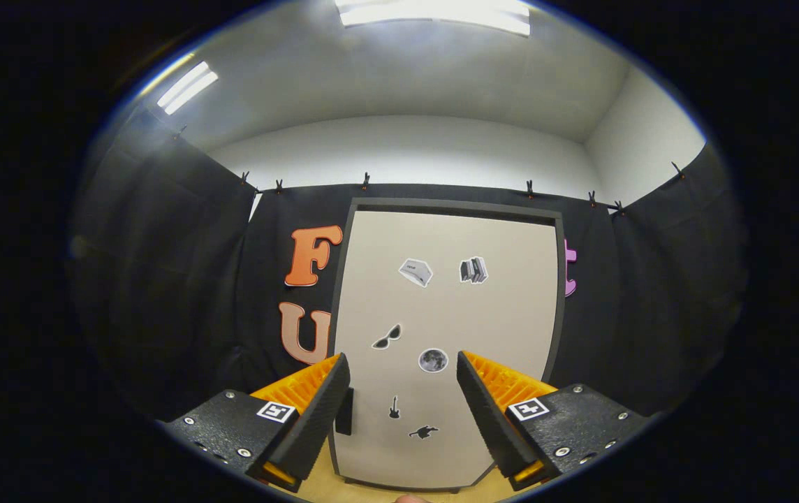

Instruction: Open the shoe cabinet door, grab the shoes and put them into the shoe cabinet, then close the shoe cabinet door.

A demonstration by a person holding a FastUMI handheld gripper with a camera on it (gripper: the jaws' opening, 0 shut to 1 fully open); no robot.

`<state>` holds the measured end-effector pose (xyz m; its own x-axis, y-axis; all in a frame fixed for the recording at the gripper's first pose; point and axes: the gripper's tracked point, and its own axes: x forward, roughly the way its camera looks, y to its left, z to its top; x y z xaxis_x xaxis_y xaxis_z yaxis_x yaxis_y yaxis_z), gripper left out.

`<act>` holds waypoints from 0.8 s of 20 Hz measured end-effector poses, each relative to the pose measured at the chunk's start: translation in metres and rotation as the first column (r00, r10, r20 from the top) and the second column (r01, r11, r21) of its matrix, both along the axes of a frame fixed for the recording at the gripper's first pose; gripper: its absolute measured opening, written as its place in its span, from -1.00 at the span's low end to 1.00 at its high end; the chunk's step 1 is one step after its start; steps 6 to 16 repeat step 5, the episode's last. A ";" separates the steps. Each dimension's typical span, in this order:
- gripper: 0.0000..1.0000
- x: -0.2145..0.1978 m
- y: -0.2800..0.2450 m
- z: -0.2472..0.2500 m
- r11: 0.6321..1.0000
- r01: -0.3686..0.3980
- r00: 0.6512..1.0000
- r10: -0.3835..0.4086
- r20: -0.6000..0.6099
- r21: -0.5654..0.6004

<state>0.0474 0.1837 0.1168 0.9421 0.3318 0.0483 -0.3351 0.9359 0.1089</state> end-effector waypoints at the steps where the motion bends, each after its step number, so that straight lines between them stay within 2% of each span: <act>1: 0.90 0.000 -0.003 0.002 1.000 0.004 1.000 -0.004 0.000 0.006; 16: 0.90 -0.005 -0.011 0.006 1.000 0.019 1.000 -0.020 0.019 0.022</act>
